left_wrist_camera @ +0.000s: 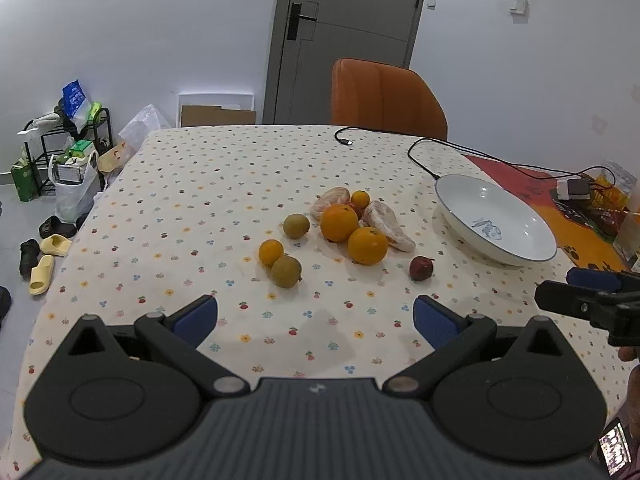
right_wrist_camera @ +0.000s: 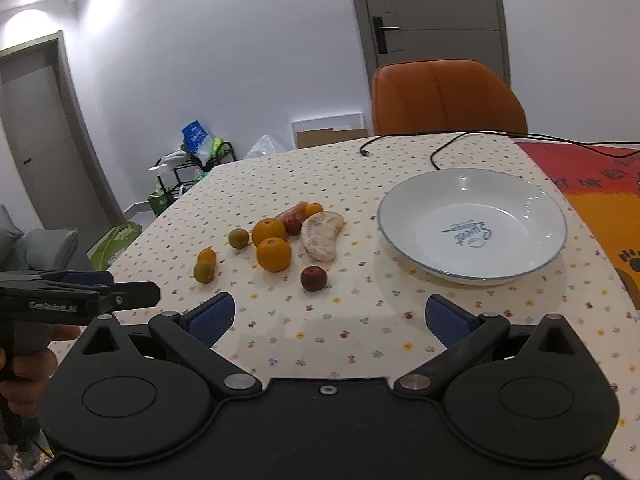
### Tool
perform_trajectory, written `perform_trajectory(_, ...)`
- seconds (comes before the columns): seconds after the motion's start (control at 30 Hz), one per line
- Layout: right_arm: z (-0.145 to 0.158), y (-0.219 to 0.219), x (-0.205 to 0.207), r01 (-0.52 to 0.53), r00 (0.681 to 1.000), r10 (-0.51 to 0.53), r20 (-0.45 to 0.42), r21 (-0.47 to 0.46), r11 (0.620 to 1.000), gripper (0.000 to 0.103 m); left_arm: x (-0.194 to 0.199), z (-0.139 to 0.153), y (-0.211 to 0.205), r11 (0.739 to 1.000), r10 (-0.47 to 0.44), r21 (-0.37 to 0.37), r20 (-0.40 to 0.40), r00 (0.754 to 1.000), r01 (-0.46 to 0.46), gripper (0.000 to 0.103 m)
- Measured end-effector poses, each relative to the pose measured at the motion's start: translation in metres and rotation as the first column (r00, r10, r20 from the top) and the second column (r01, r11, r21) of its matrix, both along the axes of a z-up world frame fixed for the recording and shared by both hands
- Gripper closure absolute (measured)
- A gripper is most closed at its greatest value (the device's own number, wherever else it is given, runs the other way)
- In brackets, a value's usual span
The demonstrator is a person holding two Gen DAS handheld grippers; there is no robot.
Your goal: Organize fruits
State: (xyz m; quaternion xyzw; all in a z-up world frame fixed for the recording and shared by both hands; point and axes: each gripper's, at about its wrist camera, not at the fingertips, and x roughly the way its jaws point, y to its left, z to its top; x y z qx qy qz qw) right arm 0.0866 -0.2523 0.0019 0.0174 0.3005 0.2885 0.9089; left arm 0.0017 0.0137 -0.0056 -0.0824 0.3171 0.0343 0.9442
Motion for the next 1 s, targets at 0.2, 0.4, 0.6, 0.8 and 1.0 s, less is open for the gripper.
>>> perform_trajectory(0.2,-0.006,0.011,0.004,-0.017,1.0,0.017,0.019,-0.025,1.0,0.0,0.007,-0.009,0.006,1.0,0.004,-0.004,-0.009,1.0,-0.004,0.0)
perform_trajectory(0.4,-0.012,0.018,0.012,-0.021,0.999,0.021,0.024,-0.017,1.0,0.0,0.015,-0.018,0.013,1.0,0.007,-0.007,-0.006,1.0,-0.007,0.001)
perform_trajectory(0.6,-0.018,0.023,0.019,-0.045,0.998,0.045,0.032,0.017,0.999,0.0,0.025,-0.024,0.015,1.0,0.002,-0.001,0.003,1.0,-0.002,0.006)
perform_trajectory(0.8,-0.025,0.029,0.028,-0.055,0.998,0.054,0.023,0.023,0.998,0.001,0.037,-0.03,0.016,1.0,0.007,0.0,0.003,1.0,-0.007,0.022)
perform_trajectory(1.0,-0.031,0.037,0.037,-0.062,0.998,0.061,0.013,0.007,0.998,0.014,0.05,-0.04,0.02,1.0,0.016,-0.014,-0.017,1.0,-0.017,0.039)
